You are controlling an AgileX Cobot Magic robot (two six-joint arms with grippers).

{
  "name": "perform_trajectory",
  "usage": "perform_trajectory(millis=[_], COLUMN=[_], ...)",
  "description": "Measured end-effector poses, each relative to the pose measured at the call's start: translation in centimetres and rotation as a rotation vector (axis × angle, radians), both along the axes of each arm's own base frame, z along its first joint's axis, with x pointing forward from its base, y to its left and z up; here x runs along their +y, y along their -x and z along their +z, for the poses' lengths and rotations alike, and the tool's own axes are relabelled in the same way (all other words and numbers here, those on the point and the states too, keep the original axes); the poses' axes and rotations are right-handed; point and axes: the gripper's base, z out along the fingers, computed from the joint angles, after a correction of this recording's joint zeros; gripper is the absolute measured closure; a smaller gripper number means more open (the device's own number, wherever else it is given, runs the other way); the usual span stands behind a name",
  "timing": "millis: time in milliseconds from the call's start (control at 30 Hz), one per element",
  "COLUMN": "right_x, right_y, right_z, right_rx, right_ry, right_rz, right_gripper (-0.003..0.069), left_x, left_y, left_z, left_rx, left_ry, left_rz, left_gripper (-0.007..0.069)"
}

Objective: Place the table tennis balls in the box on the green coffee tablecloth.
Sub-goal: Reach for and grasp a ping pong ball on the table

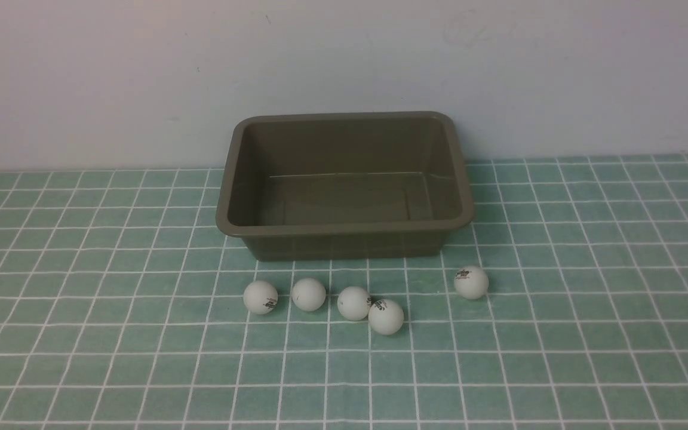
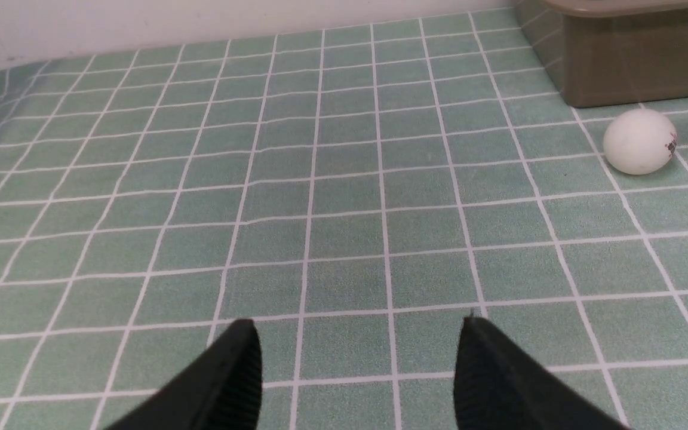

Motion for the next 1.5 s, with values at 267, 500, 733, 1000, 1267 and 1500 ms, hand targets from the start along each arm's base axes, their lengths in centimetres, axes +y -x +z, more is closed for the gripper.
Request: perform_trajectory(millis=[267,500,733,1000,1267,1500], right_x=[0.4,0.4,0.4,0.4,0.5,0.6], right_y=[0.0,0.0,0.0,0.0,0.0,0.1], right_z=[0.3,0.5,0.5,0.4,-0.2,-0.7], right_rx=[-0.031,-0.049,-0.049,-0.042,0.025,0.078], right_ry=[-0.054,-0.058,-0.058,-0.057,-0.051,-0.05], right_rz=[0.044,0.044,0.044,0.045,0.052,0.061], right_gripper=[0.0323,0.0323,0.0323,0.0323,0.0323,0.0323], left_x=[0.0,0.1,0.1,-0.5,-1.3,-1.3], left_y=[0.0,0.0,0.0,-0.2,-0.3,-0.3], left_z=[0.0,0.0,0.0,0.5,1.1,2.1], left_rx=[0.0,0.002,0.001,-0.077,-0.111,-0.176], left_ry=[-0.005,-0.032,-0.034,0.232,0.597,0.72], left_rz=[0.0,0.001,0.001,0.015,0.017,0.017], left_gripper=[0.023,0.023,0.023,0.023,0.023,0.023])
